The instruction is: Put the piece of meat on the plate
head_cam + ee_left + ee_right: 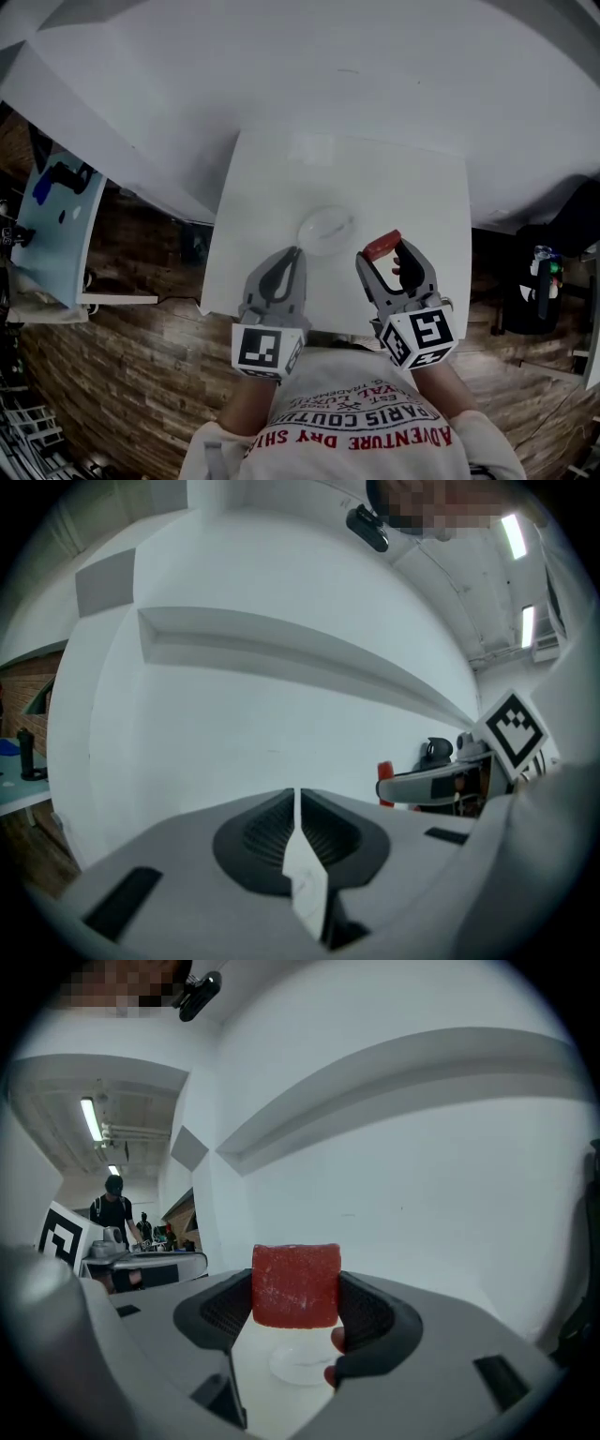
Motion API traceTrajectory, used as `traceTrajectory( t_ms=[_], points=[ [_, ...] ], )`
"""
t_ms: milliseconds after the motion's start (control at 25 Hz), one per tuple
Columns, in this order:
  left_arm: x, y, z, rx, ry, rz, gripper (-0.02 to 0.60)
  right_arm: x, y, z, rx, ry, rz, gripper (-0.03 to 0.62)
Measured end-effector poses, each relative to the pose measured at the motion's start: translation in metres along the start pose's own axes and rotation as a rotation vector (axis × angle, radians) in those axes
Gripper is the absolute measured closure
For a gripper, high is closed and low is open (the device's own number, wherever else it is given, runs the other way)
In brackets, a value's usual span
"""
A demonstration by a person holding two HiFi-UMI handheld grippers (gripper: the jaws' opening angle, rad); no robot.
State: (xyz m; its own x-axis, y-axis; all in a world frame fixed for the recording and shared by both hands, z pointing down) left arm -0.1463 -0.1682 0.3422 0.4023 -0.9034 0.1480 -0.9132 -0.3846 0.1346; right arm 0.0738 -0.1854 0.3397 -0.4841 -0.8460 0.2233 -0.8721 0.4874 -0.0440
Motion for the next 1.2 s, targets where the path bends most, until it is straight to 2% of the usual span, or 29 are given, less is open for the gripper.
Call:
traceTrajectory(
  t_ms=[200,400,480,680,1200],
  points=[
    [0.033,0.035,0.002,0.002,0.035,-0.076,0.558,0.042,0.008,0.003,0.013,0.038,-0.042,0.303],
    [0.065,0.069,-0.004,-0.021,0.102,-0.123,0.558,0.088,0.011,-0.01,0.027,0.152,-0.045,0.304],
    [0.076,0.08,-0.006,-0.046,0.131,-0.122,0.558,0.105,0.012,-0.022,0.017,0.208,-0.042,0.304],
    [0.094,0.103,-0.033,-0.042,0.179,-0.121,0.558,0.138,0.008,-0.063,0.003,0.345,-0.036,0.304],
    [0.093,0.121,-0.099,-0.154,0.334,-0.051,0.558,0.185,0.001,-0.151,0.013,0.672,0.029,0.303]
  ],
)
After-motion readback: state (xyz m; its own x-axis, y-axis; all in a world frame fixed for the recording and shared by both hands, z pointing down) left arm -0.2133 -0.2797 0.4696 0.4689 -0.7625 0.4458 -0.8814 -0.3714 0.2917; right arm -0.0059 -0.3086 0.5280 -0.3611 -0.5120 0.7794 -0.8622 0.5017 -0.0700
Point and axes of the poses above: the fingertips, and each gripper's own axes: x forward along the fingers, y to its left, z out of its top, the point moved 10 cm from there along -x, backward along the fingers, and after that the axes turned 6 degrees about -x, right-handed, at the moved point
